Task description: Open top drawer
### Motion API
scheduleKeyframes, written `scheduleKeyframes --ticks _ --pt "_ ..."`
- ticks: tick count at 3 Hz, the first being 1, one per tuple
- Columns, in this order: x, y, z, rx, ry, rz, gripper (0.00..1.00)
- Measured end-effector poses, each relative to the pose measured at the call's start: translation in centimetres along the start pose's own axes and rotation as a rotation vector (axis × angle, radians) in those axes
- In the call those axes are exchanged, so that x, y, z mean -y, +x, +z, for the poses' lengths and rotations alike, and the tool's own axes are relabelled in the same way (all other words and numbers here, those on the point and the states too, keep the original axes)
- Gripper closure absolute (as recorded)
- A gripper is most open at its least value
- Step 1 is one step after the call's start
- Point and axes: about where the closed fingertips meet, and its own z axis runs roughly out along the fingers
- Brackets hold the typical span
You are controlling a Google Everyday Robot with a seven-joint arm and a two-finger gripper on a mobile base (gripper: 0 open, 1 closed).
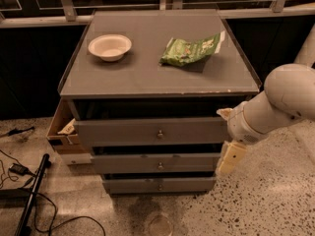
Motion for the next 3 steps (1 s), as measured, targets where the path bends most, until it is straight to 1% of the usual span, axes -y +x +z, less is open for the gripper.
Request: scheduleKeyframes --ticks 1,2,3 --pt "1.1 -0.4 2.0 0.049 0.022 -0.015 0.0" --pt "1.1 -0.4 2.0 0.049 0.022 -0.015 0.0" --pt "1.2 0.6 3.1 0.055 0.019 -0.007 0.0"
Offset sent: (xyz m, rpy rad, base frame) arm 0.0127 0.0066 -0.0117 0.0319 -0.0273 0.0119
